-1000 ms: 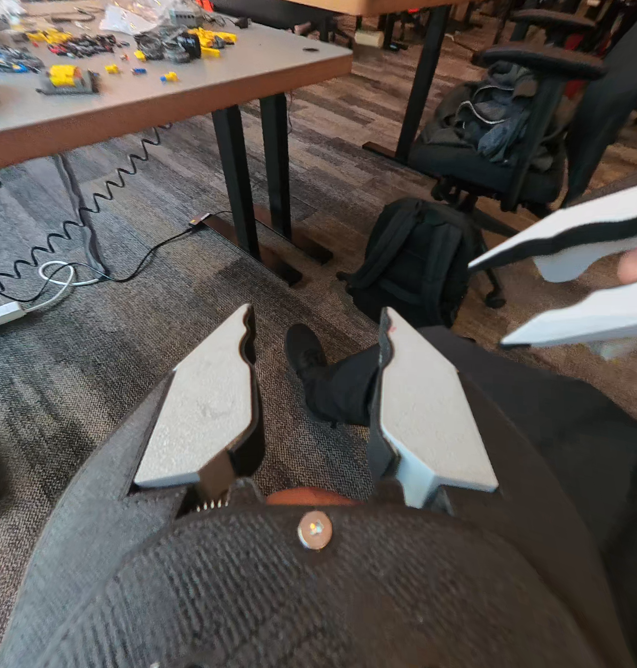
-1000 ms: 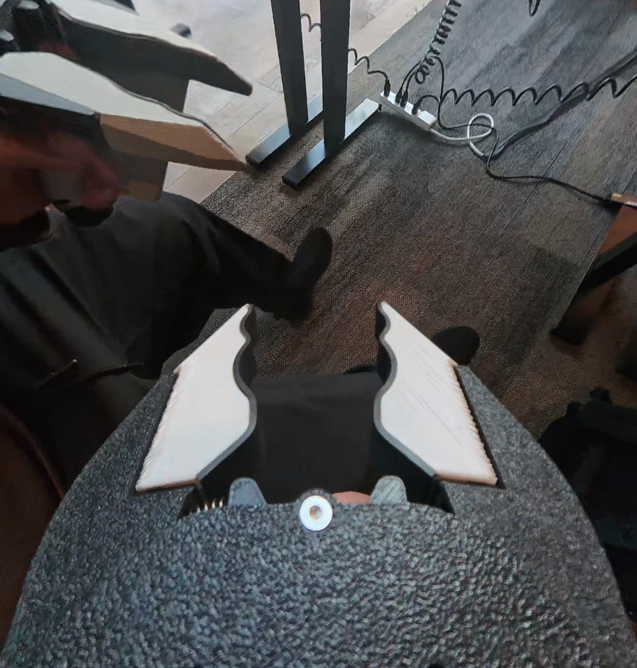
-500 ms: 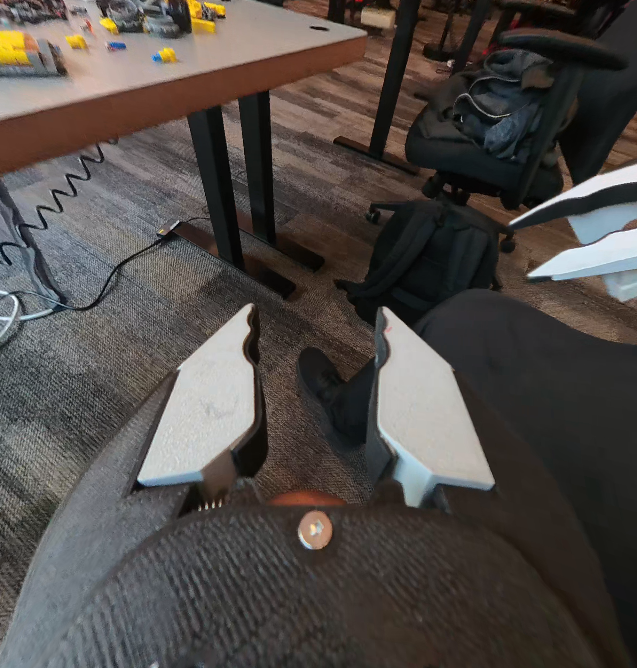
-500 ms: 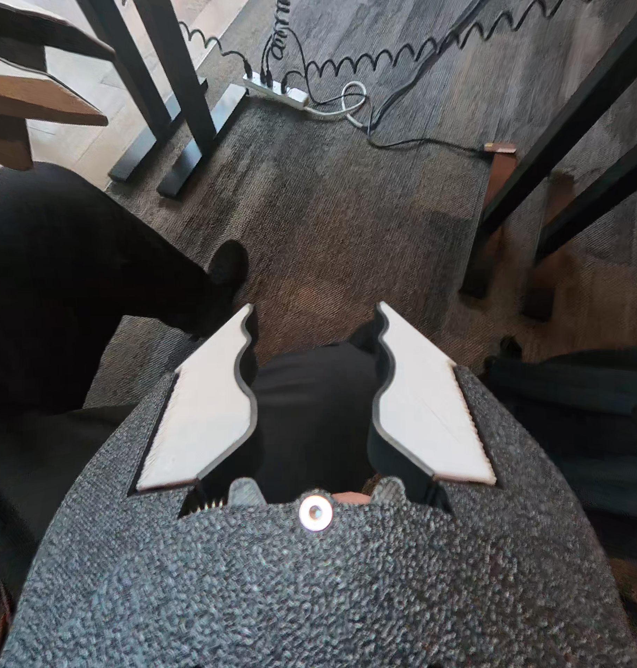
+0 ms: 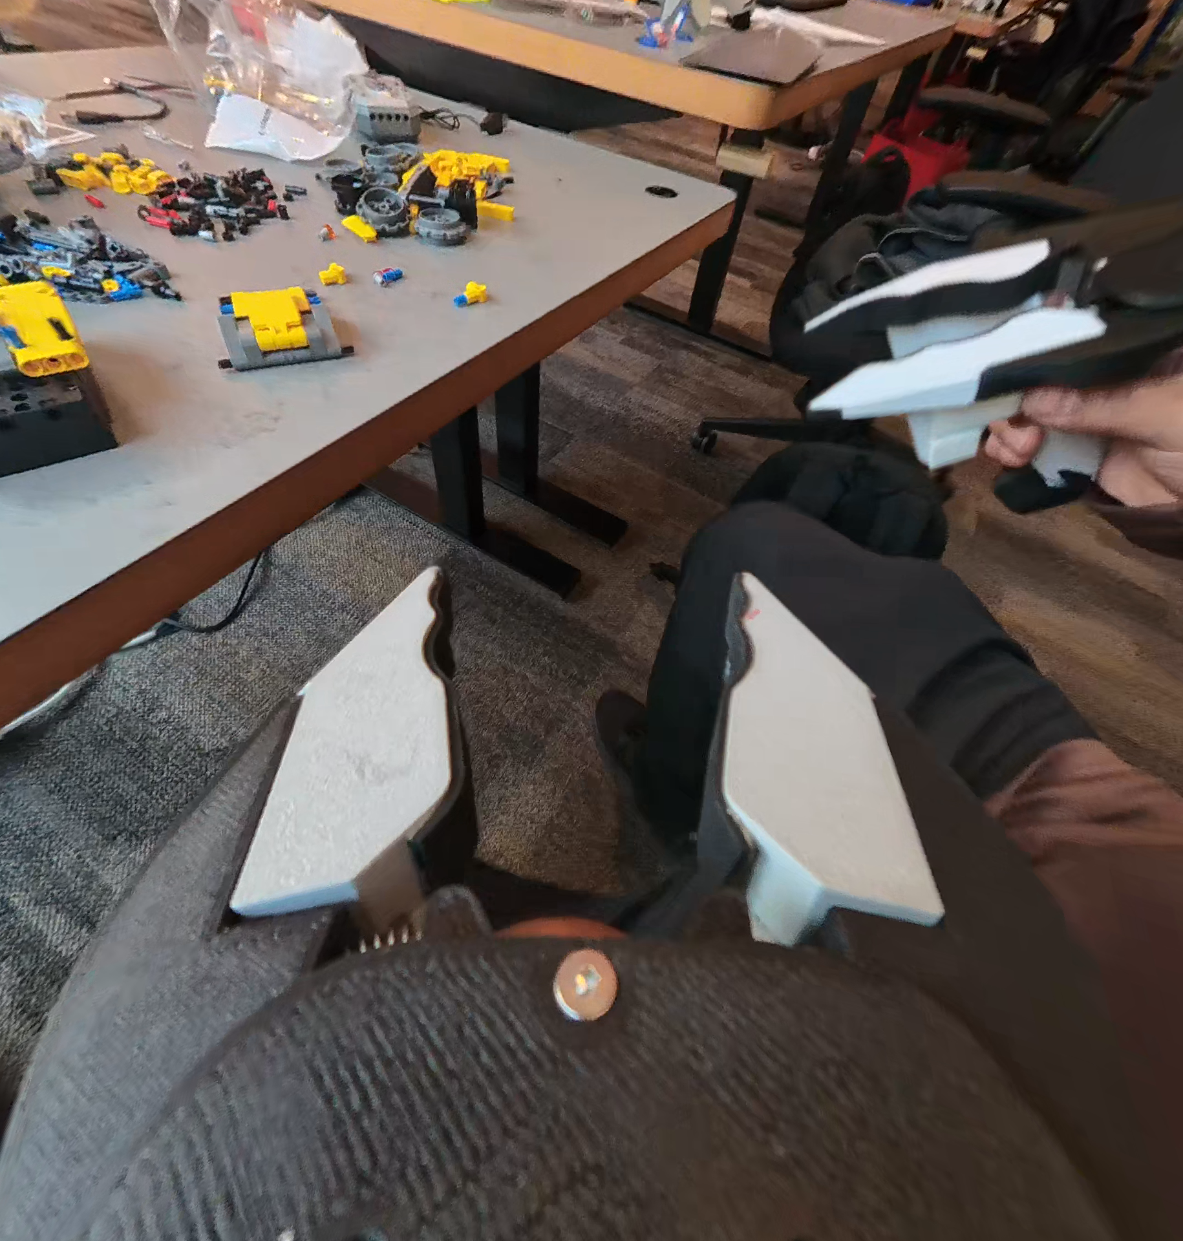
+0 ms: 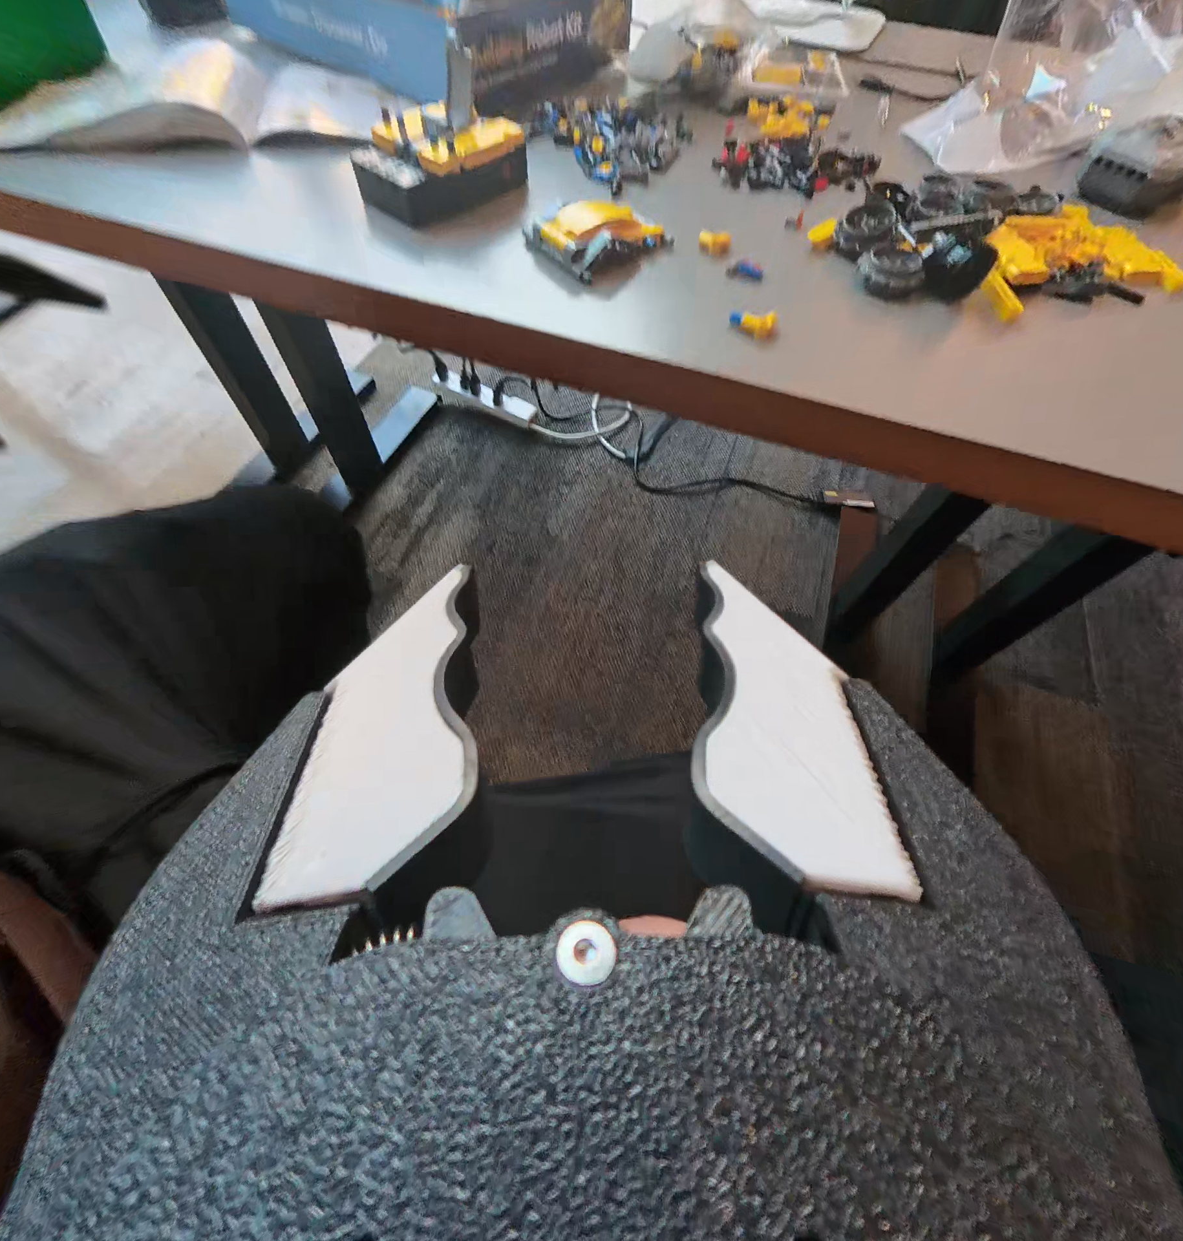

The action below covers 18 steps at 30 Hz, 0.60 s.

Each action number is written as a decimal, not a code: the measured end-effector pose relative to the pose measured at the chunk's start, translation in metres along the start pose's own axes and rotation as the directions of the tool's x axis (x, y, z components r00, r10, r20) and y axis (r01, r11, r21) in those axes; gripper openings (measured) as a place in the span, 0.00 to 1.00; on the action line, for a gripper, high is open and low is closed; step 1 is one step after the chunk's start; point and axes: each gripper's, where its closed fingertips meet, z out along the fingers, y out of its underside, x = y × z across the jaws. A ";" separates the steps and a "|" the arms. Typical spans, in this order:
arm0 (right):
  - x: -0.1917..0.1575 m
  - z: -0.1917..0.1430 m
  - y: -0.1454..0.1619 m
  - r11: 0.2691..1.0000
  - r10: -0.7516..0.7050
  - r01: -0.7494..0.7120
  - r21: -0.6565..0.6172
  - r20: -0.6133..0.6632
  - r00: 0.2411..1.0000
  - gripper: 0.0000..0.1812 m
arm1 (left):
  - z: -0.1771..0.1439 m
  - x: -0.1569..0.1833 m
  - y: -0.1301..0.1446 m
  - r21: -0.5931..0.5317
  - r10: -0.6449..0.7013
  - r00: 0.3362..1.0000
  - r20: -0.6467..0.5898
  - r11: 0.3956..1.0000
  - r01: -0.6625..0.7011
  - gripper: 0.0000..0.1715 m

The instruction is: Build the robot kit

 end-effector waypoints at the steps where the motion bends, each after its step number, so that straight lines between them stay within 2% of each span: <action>1: -0.002 0.007 -0.010 1.000 0.006 -0.006 0.024 0.013 1.000 0.36 | 0.000 -0.005 0.003 -0.019 0.005 1.000 0.014 1.000 -0.004 0.47; 3: -0.006 0.020 -0.022 0.999 -0.017 0.016 0.044 0.024 1.000 0.35 | 0.003 -0.014 0.005 -0.035 0.016 0.999 0.038 0.999 -0.014 0.48; 6: -0.008 0.035 -0.024 0.997 -0.077 0.076 0.021 0.020 0.997 0.36 | 0.010 -0.022 0.000 -0.025 0.023 0.997 0.071 0.999 -0.022 0.49; 9: -0.008 0.046 -0.016 0.993 -0.112 0.113 -0.026 0.020 0.993 0.37 | 0.017 -0.041 -0.004 -0.026 0.039 0.979 0.200 0.999 -0.034 0.51; 13: 0.004 0.062 0.006 0.988 -0.087 0.085 -0.132 -0.011 0.996 0.37 | 0.020 -0.082 0.000 -0.051 0.025 0.900 0.436 0.999 -0.003 0.52; 18: 0.051 0.080 -0.011 0.990 -0.061 0.038 -0.137 -0.172 0.983 0.40 | 0.025 -0.126 -0.003 -0.091 0.032 0.818 0.575 0.996 0.025 0.51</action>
